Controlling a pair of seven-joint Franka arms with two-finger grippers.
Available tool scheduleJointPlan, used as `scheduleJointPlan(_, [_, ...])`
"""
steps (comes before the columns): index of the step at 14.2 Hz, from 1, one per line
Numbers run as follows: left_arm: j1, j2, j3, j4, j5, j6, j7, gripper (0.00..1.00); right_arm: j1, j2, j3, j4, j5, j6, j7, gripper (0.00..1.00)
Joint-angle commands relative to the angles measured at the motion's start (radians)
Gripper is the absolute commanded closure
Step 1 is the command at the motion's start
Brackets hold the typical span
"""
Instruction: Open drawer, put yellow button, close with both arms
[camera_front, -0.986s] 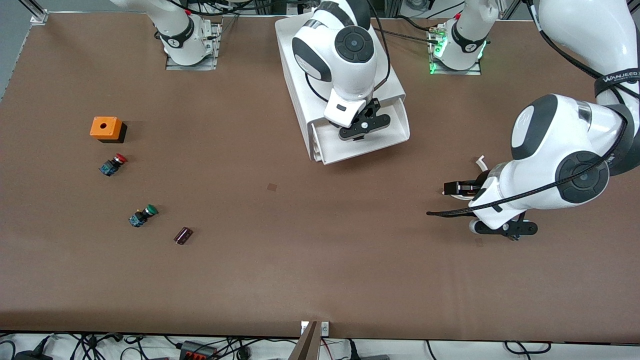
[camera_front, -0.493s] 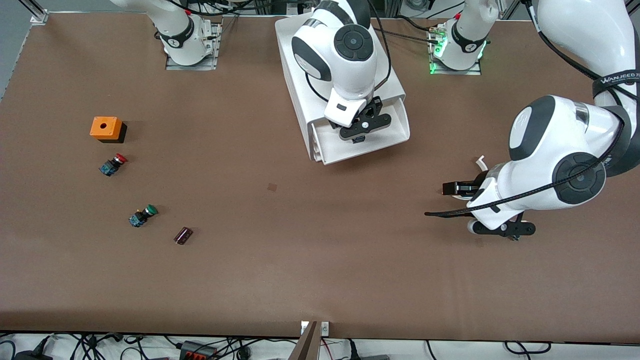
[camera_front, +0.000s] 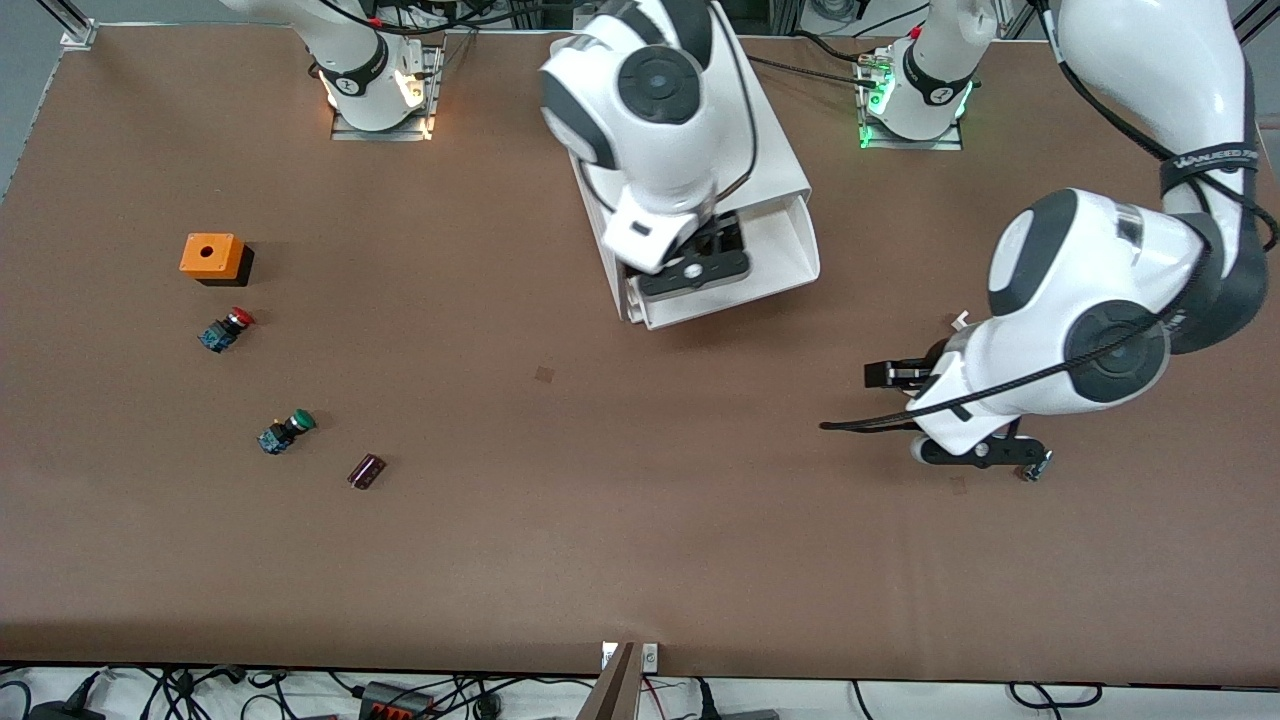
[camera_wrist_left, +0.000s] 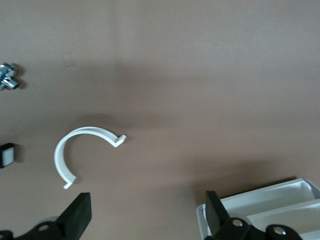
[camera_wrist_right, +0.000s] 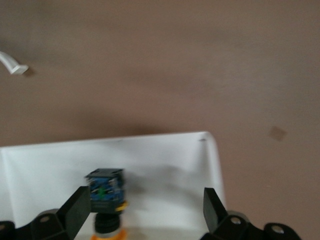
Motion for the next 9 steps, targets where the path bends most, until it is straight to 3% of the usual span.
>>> scheduleJointPlan(1, [0.001, -0.068, -0.033, -0.144, 0.003, 0.132, -0.077, 0.00, -0.103, -0.045, 0.000, -0.006, -0.017, -0.065, -0.021, 0.00])
scheduleJointPlan(5, [-0.002, -0.111, -0.107, -0.306, 0.003, 0.327, -0.242, 0.00, -0.246, -0.061, -0.017, -0.008, -0.100, -0.142, -0.226, 0.00])
scheduleJointPlan(9, [-0.013, -0.110, -0.189, -0.372, 0.005, 0.366, -0.371, 0.00, -0.372, -0.107, -0.017, -0.008, -0.098, -0.257, -0.301, 0.00])
